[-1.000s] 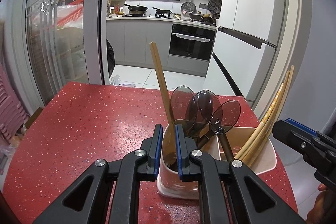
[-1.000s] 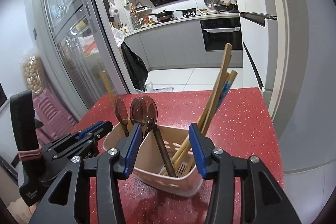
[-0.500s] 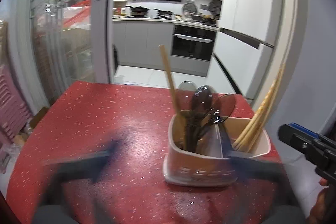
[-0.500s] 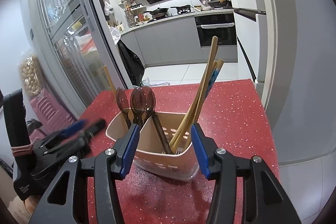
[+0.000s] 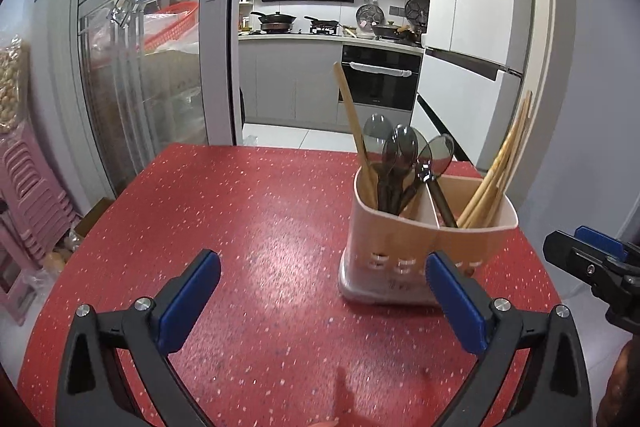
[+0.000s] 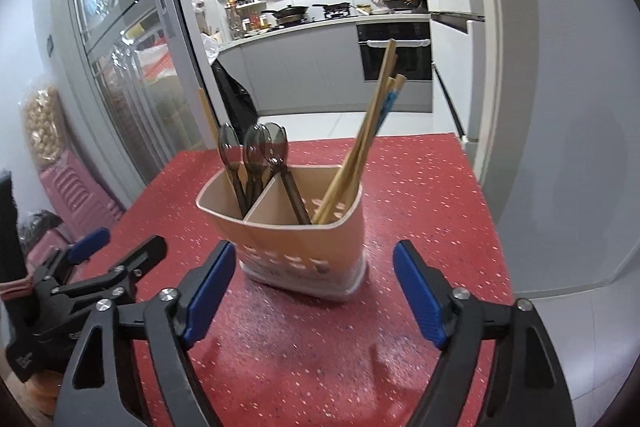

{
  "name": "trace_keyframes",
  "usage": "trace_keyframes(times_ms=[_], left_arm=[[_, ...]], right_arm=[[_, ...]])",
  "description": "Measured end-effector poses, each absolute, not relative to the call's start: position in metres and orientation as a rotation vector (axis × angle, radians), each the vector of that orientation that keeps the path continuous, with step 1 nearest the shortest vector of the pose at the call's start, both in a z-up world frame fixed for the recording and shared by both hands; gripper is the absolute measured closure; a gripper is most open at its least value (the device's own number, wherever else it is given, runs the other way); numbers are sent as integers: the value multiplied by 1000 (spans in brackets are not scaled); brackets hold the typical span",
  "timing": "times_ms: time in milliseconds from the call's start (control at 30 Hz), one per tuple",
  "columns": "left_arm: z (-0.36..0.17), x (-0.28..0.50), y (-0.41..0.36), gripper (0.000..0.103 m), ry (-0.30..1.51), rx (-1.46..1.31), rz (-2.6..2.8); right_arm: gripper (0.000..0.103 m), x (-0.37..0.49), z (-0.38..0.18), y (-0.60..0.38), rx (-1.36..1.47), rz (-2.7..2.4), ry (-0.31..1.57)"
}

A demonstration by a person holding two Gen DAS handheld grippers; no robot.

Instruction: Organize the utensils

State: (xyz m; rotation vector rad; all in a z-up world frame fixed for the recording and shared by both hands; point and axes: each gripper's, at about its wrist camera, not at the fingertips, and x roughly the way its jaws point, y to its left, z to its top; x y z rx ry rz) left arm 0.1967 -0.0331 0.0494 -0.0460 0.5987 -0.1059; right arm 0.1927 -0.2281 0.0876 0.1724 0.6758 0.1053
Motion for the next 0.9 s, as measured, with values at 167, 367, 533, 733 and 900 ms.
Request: trace_keyframes(times_ms=[167,367,533,733,900], left_arm=[[50,178,-33,0,583,-30,-103],[50,157,-30,0,552,-27,-100],[45,146,-25,0,553,-33,-80],[39,133,-18,0,542,-56,-85],[38,118,-20,0,495,-23,-63]], right_arm=[[14,179,85,-224,159,63,675],[0,157,90,-222,168,21,602],[0,144,91,-214,125,-20,573],[0,130,81,-213,141,-31,575],[0,122,75,-210,106,-69,563]])
